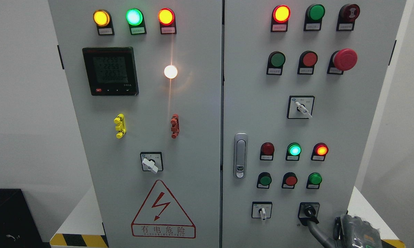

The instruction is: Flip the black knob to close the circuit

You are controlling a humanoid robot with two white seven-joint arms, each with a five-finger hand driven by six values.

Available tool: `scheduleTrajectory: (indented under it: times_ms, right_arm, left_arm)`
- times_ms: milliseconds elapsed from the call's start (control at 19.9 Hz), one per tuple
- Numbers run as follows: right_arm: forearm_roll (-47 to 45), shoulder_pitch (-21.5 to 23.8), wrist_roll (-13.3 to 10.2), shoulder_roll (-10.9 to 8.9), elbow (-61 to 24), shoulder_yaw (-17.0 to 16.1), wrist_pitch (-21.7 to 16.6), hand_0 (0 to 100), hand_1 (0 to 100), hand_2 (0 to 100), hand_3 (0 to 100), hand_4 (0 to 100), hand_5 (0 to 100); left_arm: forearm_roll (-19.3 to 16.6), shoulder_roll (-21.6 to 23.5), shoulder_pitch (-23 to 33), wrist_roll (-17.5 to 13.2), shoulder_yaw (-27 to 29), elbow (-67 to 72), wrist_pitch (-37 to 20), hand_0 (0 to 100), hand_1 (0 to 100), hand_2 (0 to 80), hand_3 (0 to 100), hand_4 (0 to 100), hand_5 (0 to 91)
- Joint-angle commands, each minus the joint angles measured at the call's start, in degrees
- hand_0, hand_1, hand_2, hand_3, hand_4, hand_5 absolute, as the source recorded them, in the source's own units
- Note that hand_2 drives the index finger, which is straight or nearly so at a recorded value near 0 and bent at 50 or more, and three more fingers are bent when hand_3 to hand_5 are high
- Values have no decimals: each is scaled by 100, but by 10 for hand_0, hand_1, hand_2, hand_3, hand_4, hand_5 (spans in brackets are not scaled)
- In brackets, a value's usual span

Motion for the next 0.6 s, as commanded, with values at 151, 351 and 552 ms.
scheduleTrajectory:
  times_ms: [151, 351, 552]
  right_arm:
    - [-17, -56, -9, -1, -6, -51, 6, 0, 50, 866, 1000, 863, 914]
    - [-26, -56, -9, -1, 3, -51, -3, 0, 50, 866, 1000, 863, 914]
    - [-35, -56, -9, -1, 12, -51, -3, 0, 50, 865, 1000, 863, 914]
  left_arm:
    - [0, 5, 123, 0, 0, -132, -5, 120, 556, 0, 0, 0, 0]
    - [0, 5, 123, 0, 0, -132, -5, 120, 556, 0, 0, 0, 0]
    - [0, 5, 123, 0, 0, -132, -5, 120, 556, 0, 0, 0, 0]
